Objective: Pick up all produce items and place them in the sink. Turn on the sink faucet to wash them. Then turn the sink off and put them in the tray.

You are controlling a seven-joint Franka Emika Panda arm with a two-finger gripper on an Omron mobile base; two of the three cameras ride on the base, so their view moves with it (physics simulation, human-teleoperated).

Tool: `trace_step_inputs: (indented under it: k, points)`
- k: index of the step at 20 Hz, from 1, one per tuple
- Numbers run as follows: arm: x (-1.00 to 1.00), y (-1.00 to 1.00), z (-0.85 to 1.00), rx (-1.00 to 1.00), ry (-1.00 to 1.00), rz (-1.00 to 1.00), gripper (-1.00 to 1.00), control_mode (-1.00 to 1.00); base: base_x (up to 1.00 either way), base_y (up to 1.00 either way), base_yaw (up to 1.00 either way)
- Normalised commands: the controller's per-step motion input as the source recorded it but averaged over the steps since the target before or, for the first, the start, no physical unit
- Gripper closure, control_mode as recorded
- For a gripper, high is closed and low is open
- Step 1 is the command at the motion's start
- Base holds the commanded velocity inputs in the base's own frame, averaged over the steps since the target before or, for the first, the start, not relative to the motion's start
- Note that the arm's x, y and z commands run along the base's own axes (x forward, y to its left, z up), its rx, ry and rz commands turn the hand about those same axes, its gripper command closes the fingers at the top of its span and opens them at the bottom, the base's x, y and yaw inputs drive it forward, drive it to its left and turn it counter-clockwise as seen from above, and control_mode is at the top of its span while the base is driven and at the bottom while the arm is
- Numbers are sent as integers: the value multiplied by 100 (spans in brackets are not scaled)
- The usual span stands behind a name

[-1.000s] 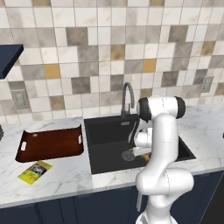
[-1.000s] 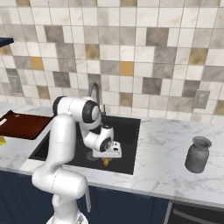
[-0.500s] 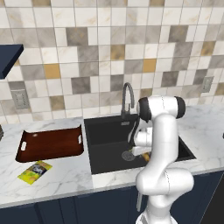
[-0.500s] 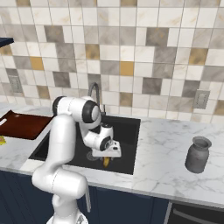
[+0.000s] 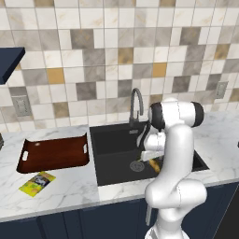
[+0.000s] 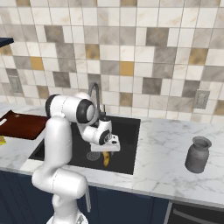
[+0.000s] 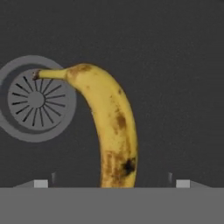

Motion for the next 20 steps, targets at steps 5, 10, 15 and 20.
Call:
trace_step_inputs:
  k: [5,10,15,20]
  points:
    - [0,0,60,0,0,1,-100,-100,0,0,0]
    - [-4,0,59,0,0,2,-100,-100,0,0,0]
    - [-14,0,53,0,0,2,-100,-100,0,0,0]
    - [-21,0,49,0,-1,2,-100,-100,0,0,0]
